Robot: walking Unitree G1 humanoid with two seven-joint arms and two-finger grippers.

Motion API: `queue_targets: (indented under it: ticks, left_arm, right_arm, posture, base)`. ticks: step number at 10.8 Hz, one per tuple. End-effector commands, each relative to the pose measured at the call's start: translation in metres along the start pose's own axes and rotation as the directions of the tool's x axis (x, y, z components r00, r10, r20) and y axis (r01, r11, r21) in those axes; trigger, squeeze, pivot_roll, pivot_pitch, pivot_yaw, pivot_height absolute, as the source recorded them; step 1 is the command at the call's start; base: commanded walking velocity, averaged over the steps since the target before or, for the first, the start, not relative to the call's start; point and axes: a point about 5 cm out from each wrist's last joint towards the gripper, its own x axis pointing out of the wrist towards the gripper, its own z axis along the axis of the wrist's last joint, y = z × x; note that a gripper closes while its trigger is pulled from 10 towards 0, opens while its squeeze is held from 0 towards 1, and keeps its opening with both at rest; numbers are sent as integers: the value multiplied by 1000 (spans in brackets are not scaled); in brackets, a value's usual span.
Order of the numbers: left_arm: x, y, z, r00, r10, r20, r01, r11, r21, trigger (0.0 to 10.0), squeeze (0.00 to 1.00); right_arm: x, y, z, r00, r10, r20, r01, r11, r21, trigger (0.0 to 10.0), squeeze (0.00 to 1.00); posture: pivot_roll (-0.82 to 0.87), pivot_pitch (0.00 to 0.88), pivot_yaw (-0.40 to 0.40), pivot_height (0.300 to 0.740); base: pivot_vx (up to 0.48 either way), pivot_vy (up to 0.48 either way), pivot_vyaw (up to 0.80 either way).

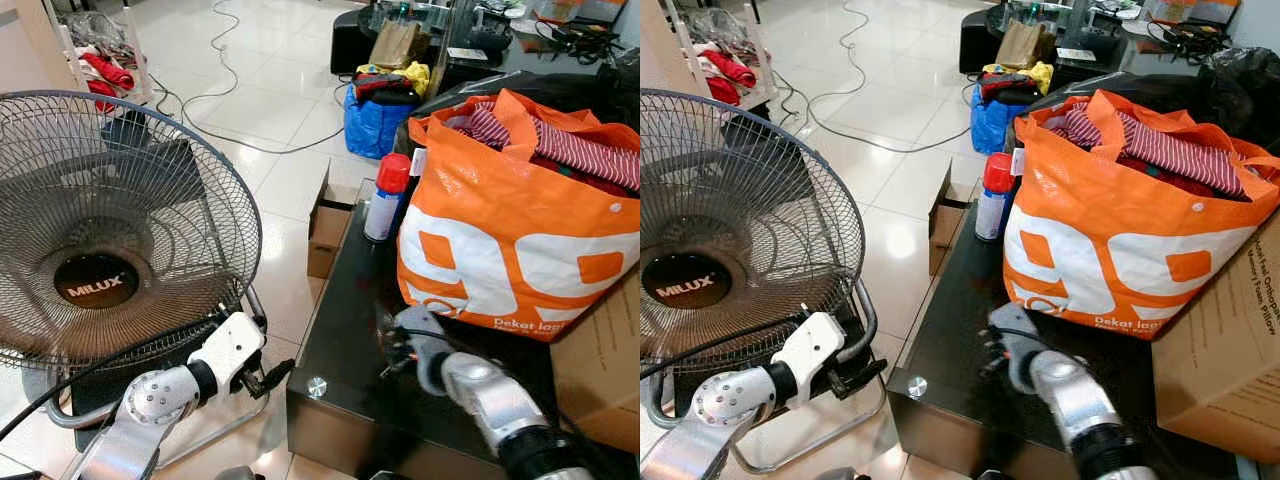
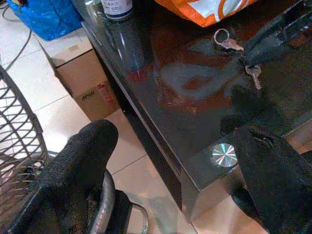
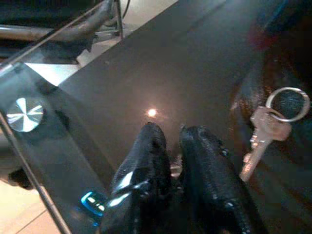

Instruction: Hang keys on a hook

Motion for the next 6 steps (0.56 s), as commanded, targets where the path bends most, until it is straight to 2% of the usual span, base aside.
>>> queue_targets:
  ticks: [1, 4, 5, 6]
  left_arm:
    - [2, -1, 1, 1000, -4, 2, 4, 1000, 15, 10000, 0]
    - [3, -1, 7, 1000, -3, 12, 3, 1000, 19, 10000, 0]
    - [3, -1, 9, 1000, -4, 15, 4, 1000, 20, 10000, 0]
    - [3, -1, 11, 1000, -6, 19, 6, 1000, 20, 10000, 0]
  right_arm:
    - [-2, -3, -3, 999, -33, -11, 34, 999, 33, 10000, 1000]
    - [-3, -8, -2, 992, -124, -14, 124, 983, 133, 10000, 1000]
    - [-5, -10, -2, 990, -139, -15, 139, 981, 133, 10000, 600]
    - [-7, -16, -6, 982, -181, -46, 186, 973, 139, 10000, 0]
  posture:
    - [28, 20, -43, 740]
    - [27, 21, -42, 740]
    - [24, 22, -40, 740]
    - [21, 22, -40, 740]
  base:
    - [0, 0, 0]
    - [0, 0, 0]
    - [0, 0, 0]
    - [0, 0, 0]
